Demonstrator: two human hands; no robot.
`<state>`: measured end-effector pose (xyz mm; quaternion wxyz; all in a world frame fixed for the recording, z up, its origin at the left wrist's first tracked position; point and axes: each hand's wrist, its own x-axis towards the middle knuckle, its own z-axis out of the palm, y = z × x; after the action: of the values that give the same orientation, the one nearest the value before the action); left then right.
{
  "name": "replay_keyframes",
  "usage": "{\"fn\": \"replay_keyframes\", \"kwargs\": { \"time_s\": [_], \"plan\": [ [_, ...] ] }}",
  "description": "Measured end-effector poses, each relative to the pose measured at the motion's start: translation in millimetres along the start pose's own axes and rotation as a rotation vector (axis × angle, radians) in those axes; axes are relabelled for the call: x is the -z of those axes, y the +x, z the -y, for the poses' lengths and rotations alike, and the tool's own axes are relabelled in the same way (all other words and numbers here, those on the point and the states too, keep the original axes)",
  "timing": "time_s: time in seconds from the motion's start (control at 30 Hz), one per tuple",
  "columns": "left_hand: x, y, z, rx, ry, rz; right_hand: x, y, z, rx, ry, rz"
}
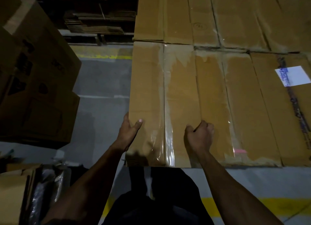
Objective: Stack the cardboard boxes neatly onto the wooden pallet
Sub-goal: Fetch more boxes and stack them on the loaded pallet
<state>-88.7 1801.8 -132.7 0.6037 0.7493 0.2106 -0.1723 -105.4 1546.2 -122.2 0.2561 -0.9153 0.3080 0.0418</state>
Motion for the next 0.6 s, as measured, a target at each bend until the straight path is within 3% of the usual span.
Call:
{"fn": "replay_keyframes", "kwargs": {
  "time_s": [0.4, 0.6],
  "plan": [
    [-10.5, 9.5, 7.2, -0.003, 0.029, -0.038, -2.7, 4.9, -9.1, 0.011, 0.017, -0.016],
    [-9.7, 9.8, 9.8, -0.073, 0.055, -0.001, -4.0, -4.0, -2.4, 0.047, -0.096, -0.009]
  ]
}}
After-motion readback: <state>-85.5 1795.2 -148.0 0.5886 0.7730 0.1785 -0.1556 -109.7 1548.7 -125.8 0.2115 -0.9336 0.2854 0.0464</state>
